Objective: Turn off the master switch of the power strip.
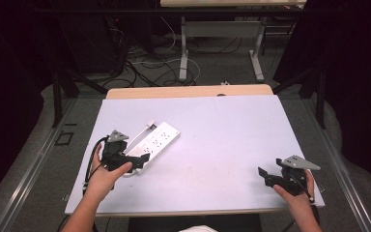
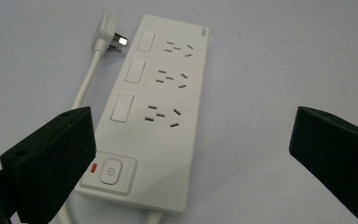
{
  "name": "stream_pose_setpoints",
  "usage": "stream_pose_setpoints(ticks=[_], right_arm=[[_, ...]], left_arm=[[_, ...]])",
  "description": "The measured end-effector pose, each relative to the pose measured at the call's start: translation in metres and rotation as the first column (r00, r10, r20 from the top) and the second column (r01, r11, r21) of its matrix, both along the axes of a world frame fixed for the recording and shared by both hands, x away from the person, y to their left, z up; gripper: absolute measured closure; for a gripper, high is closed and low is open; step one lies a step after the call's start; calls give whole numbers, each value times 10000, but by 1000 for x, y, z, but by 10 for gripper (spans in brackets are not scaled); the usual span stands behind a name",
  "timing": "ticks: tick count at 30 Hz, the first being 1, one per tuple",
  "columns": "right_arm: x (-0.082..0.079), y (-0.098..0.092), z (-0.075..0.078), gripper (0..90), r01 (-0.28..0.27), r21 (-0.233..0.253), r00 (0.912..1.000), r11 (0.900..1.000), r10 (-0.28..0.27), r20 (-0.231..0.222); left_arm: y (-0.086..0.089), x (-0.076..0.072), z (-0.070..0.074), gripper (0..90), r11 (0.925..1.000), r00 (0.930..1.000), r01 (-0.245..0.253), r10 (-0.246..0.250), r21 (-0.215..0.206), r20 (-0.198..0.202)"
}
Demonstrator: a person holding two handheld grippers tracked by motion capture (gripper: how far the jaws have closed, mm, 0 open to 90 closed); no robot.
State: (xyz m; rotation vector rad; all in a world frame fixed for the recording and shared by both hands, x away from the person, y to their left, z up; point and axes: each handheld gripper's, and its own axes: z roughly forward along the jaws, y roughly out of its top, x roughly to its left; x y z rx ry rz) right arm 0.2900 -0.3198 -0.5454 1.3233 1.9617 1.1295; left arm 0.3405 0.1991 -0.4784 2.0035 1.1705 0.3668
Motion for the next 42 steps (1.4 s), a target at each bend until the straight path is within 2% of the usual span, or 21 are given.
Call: stream_pose_setpoints(ticks=[5,8,9,11,12,16,18,20,22,23,25,35,42], right_arm=[[0,0,0,202,35,-21,10000,10000,-34,32],[0,0,0,202,42,-15,10000,10000,-42,24],[0,0,0,202,-10,9,10000,10000,10,15],[0,0,0,202,39,-4,10000,10000,-39,82],[0,0,0,202,17,-22,9999,10000,-17,105],[-1,0,0,202,-8,32,10000,10000,8,12],[-2,-1,2,202,-21,-125,9998,9999,18,-215],[-2,-1,2,202,-26,-116,9998,9999,24,-204],[0,1,-1,202,90,77,9997,9999,-91,243],[0,0,0,202,44,25,10000,10000,-44,73],[0,0,0,202,45,32,10000,10000,-45,80],[0,-1,0,202,10,68,10000,10000,-11,10],[-1,-1,0,202,34,59,10000,10000,-34,-13]], left_arm=[[1,-7,-3,2,9998,10000,-15,16,-218,64],[4,-11,-4,2,9999,9998,-40,43,-158,178],[6,-13,-4,2,9999,10000,35,-34,-153,43],[8,-15,-7,2,9999,9997,-54,56,-88,229],[10,-17,-7,2,10000,9998,-31,31,-42,175],[18,-23,-11,2,9997,9994,-209,213,-160,262],[22,-26,-12,2,9995,9990,-286,291,-150,330],[25,-29,-15,2,9986,9980,-462,473,-250,422],[29,-32,-18,2,9985,9975,-509,517,-193,490],[31,-33,-19,2,9980,9971,-571,584,-260,495],[35,-34,-22,2,9977,9966,-648,658,-211,501],[53,-39,-34,3,9899,9886,-1373,1391,-341,573],[67,-41,-44,3,9782,9774,-2007,2036,-527,568]])
